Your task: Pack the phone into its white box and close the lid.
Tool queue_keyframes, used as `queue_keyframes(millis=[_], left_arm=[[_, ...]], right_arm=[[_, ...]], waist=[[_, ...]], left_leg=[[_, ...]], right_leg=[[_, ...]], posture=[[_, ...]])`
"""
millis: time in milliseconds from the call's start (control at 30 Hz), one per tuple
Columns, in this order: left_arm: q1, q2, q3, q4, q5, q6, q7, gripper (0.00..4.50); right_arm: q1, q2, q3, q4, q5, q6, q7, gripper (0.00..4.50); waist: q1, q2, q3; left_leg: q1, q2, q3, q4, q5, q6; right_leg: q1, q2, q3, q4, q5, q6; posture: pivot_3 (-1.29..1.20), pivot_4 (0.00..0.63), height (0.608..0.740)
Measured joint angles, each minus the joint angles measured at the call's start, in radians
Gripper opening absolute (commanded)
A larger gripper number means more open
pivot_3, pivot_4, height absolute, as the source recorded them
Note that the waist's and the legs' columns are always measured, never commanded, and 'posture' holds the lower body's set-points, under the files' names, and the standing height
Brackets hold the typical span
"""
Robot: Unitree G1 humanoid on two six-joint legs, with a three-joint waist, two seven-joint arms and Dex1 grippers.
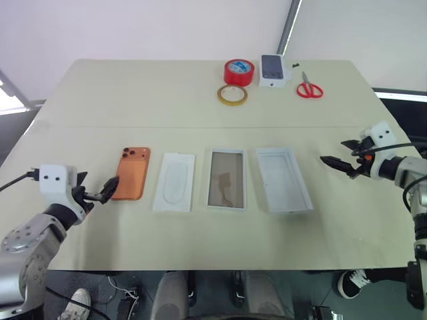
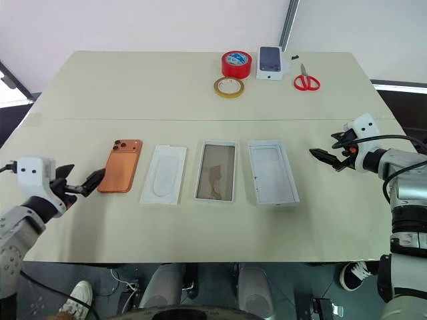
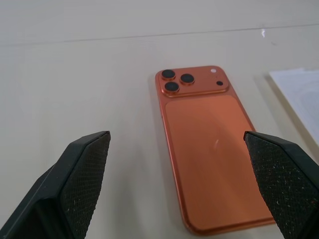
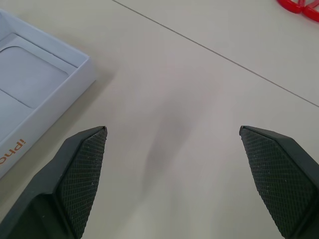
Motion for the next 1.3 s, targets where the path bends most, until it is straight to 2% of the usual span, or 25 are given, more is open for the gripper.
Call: queue_keyframes(millis=[500,700,900,1033,1167,1300], left_arm=[[-0.037,-0.002,-0.014,-0.003,-0.027,0.017,0.003,4.50],[-0.135,-0.046,-0.125,-0.040,-0.085,0.068,0.012,4.50],[-0.193,-0.085,-0.224,-0.076,-0.165,0.244,0.067,4.50],[-0.271,-0.145,-0.254,-0.086,-0.206,0.426,0.183,4.50],[-0.368,-0.230,-0.225,-0.040,-0.220,0.649,0.295,4.50],[-0.414,-0.299,-0.150,-0.022,-0.230,0.721,0.328,4.50]], right_arm=[[-0.023,0.031,0.026,-0.058,0.001,0.004,-0.008,4.45],[-0.031,0.071,0.045,-0.190,0.025,0.038,0.001,4.45],[0.040,0.097,0.062,-0.458,0.107,0.164,0.016,4.45],[0.074,0.099,0.101,-0.647,0.161,0.237,0.036,4.45],[0.100,0.136,0.171,-0.810,0.230,0.331,0.036,4.45],[0.120,0.147,0.216,-0.886,0.254,0.368,0.025,4.45]], waist=[[0.001,0.000,0.000],[0.002,0.000,0.000],[0.002,0.000,0.000],[0.002,0.000,0.000],[0.002,-0.001,0.000],[0.004,-0.001,0.000]], left_leg=[[0.000,0.000,0.000,0.001,0.000,0.000],[0.000,0.000,0.000,0.001,0.000,0.000],[0.001,0.000,-0.001,0.002,0.000,0.001],[0.001,0.000,-0.002,0.003,0.000,0.001],[0.001,-0.001,-0.003,0.003,0.000,0.001],[0.001,-0.001,-0.003,0.004,0.000,0.001]], right_leg=[[0.001,0.000,0.000,0.001,0.000,0.000],[0.001,0.001,0.000,0.001,0.000,0.001],[0.001,0.001,0.000,0.004,0.000,0.002],[0.002,0.002,0.000,0.004,0.000,0.002],[0.002,0.002,0.000,0.005,0.001,0.005],[0.002,0.002,0.000,0.005,-0.001,0.003]], posture=[[0.00,0.150,0.740],[0.00,0.150,0.740],[0.00,0.150,0.740],[0.00,0.150,0.740],[0.00,0.150,0.740],[0.00,0.150,0.740]])
